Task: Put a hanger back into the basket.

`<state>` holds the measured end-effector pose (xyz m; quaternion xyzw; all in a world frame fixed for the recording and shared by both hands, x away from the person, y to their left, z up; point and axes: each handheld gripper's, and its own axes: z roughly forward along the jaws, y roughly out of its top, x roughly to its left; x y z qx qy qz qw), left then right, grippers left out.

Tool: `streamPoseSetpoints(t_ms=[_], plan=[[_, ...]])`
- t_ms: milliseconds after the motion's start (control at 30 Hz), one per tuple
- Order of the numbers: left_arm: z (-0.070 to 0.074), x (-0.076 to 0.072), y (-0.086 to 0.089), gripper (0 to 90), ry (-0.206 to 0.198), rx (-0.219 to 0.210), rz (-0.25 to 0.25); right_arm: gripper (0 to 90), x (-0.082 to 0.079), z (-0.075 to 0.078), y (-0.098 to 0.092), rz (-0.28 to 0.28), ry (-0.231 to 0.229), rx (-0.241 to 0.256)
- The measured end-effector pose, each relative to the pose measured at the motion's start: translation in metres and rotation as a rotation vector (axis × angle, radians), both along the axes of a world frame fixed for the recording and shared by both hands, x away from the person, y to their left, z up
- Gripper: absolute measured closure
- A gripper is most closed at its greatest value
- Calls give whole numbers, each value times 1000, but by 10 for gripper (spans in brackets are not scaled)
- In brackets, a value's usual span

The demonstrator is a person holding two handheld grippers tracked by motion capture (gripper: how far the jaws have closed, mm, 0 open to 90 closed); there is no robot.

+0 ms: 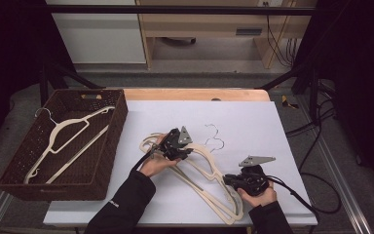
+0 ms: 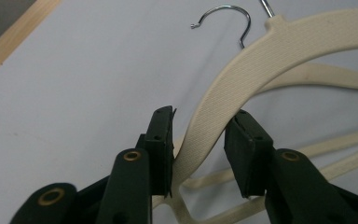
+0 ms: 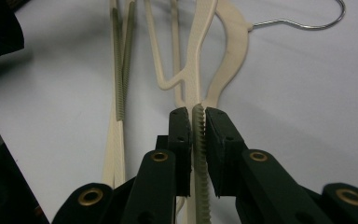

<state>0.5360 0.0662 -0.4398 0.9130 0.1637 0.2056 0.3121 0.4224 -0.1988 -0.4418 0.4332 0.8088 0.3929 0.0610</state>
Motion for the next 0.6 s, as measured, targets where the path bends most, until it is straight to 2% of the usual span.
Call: streamPoseSetpoints(t_ms=[100, 333, 533, 600], plan=[[4, -8, 3, 677, -27, 34, -27, 757, 0, 1, -1, 25, -22, 15], [12, -30, 16, 744, -69, 83, -70, 649, -1, 4, -2, 44, -41, 53], [18, -45, 27, 754, -84, 72, -93, 560, 0, 5, 0, 76, -68, 73], [19, -49, 29, 755, -89, 75, -93, 503, 0, 6, 2, 78, -82, 88]])
